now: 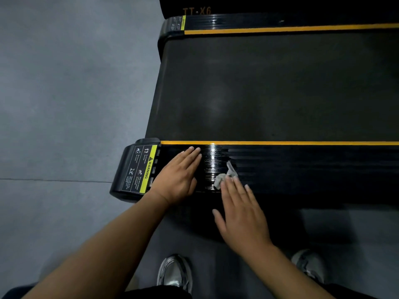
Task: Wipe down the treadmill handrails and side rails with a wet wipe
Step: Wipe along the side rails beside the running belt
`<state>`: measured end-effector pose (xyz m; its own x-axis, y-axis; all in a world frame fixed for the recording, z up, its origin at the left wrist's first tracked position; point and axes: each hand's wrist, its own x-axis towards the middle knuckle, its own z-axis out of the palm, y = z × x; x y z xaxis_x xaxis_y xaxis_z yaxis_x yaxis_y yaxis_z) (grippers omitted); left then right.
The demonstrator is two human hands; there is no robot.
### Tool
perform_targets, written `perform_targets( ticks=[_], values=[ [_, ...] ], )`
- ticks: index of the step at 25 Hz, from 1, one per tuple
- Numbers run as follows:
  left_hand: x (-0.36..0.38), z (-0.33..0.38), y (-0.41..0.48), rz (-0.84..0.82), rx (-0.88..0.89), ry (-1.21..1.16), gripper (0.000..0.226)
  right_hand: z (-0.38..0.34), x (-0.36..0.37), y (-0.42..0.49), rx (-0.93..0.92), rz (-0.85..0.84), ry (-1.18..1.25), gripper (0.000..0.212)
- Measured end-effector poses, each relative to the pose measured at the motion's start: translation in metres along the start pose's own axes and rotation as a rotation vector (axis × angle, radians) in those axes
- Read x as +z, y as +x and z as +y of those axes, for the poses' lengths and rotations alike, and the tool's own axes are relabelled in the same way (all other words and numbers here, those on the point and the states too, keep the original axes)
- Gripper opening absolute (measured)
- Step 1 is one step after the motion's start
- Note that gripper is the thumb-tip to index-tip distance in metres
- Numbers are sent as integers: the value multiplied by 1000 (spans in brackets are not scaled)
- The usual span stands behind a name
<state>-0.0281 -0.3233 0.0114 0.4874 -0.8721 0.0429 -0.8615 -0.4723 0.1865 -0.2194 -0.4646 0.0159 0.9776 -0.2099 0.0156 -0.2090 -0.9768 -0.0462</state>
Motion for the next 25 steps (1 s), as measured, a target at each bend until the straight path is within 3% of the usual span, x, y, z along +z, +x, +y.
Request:
perform_targets(
  ticks=[6, 11, 16, 21, 25],
  values=[
    [2, 0, -1, 4, -2, -7, 70, -21, 7, 5, -134, -24, 1, 80],
    [-3, 2, 0, -7, -31, 5, 71, 29, 0, -16, 9, 17, -43, 77],
    [-10, 12, 2, -15, -91, 17, 72, 6, 8, -2, -78, -23, -2, 81],
    [-6, 48, 32, -40, -161, -21, 81, 60, -3, -28, 49, -7, -46, 76],
    [6, 57, 42, 24, -234, -67, 76, 18, 5, 0, -38, -23, 22, 81]
  ],
)
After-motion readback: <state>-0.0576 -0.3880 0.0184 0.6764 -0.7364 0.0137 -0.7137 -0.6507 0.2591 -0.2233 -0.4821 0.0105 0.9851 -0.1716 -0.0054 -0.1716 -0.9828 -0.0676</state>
